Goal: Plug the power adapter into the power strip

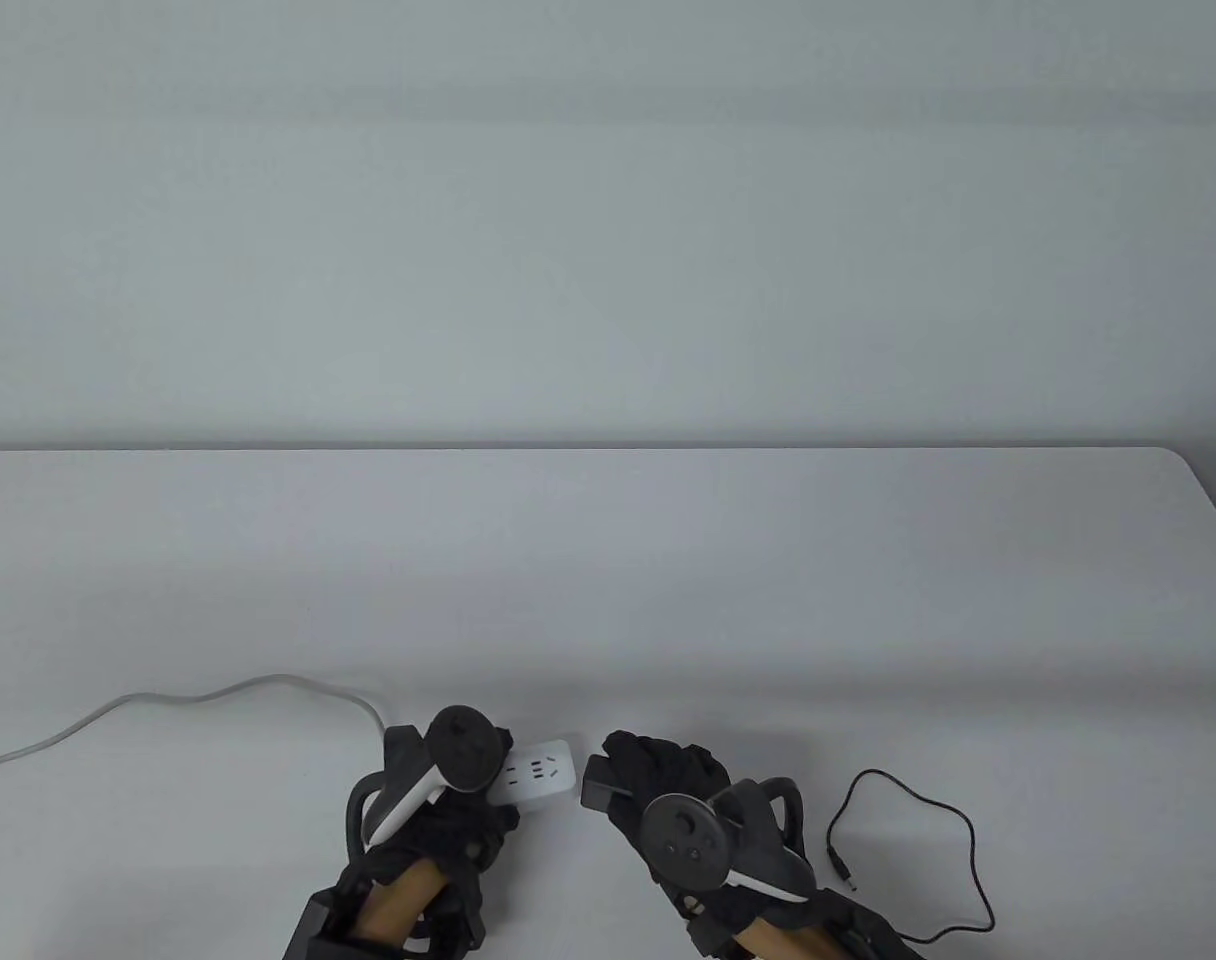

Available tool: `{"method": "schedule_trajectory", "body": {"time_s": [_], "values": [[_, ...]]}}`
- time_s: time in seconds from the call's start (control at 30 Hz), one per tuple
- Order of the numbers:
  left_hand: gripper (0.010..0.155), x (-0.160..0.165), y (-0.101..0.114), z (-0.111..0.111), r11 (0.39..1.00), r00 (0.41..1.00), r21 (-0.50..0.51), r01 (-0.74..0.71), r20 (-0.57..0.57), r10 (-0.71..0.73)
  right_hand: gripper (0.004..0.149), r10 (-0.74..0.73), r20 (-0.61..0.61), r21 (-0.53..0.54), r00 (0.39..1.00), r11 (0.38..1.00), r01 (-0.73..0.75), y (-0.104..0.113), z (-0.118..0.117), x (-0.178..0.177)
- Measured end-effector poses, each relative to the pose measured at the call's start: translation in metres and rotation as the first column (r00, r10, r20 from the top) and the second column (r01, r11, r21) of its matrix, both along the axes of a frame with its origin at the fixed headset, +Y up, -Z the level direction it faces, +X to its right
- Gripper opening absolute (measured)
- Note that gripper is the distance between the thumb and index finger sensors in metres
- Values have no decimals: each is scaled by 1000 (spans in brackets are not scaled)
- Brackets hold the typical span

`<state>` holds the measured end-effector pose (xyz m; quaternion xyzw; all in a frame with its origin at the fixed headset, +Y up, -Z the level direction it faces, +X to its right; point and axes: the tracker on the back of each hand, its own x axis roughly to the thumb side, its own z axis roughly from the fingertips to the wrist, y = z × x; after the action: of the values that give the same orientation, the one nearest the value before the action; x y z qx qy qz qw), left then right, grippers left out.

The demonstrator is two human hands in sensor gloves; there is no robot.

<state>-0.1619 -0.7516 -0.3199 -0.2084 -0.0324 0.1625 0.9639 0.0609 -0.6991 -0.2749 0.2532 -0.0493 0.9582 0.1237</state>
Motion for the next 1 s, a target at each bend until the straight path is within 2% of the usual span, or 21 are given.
{"method": "schedule_trajectory", "body": {"time_s": [0.33,0.67,1.0], "values": [[80,40,-13,18,999,988,-30,-16,154,20,63,31,-18,-22,999,999,-32,-5,-2,-2],[80,40,-17,19,1000,985,-8,-23,170,24,63,102,-43,-103,994,989,-106,-23,-11,-4],[79,39,-17,18,999,984,-22,-29,175,33,63,152,-59,-120,987,980,-158,-33,-14,-8]]}}
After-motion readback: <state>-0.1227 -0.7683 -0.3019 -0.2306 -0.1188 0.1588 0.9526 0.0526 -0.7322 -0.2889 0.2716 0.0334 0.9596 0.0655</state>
